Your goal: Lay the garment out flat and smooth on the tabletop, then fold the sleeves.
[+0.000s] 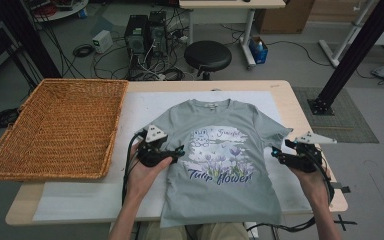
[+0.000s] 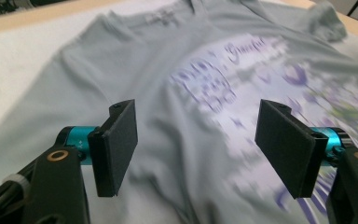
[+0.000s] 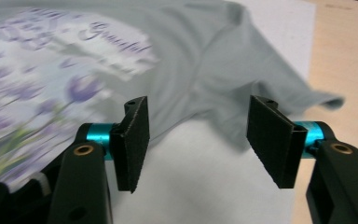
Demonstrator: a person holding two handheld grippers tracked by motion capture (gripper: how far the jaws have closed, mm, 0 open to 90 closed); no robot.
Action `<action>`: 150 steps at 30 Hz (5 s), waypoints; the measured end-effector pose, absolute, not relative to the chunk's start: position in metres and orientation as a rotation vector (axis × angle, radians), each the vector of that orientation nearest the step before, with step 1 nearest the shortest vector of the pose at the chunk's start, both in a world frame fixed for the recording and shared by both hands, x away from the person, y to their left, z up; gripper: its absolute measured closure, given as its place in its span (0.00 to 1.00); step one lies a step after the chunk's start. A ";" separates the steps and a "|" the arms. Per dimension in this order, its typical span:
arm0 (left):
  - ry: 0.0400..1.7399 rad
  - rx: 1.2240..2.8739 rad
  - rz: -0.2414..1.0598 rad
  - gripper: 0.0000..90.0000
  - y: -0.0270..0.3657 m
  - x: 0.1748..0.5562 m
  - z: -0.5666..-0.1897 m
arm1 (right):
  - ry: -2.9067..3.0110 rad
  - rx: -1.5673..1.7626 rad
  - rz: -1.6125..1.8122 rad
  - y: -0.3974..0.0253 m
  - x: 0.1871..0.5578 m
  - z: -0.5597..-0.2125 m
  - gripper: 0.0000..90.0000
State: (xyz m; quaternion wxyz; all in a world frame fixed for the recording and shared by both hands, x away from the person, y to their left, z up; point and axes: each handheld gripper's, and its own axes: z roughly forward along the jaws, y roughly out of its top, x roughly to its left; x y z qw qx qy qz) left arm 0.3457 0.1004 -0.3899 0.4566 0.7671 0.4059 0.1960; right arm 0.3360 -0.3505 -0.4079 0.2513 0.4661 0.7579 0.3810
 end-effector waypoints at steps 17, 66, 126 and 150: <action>0.986 1.917 0.525 0.33 0.099 0.384 -0.383 | 2.087 1.319 0.914 -0.366 0.353 -0.443 0.97; 1.070 1.959 0.597 0.33 0.122 0.403 -0.359 | 2.175 1.289 0.979 -0.342 0.366 -0.408 0.18; 1.452 1.935 0.515 0.94 0.159 0.439 -0.440 | 2.181 1.311 0.970 -0.342 0.367 -0.410 0.19; 1.019 2.041 0.351 0.95 0.018 0.446 -0.382 | 2.186 1.299 0.979 -0.338 0.366 -0.410 0.19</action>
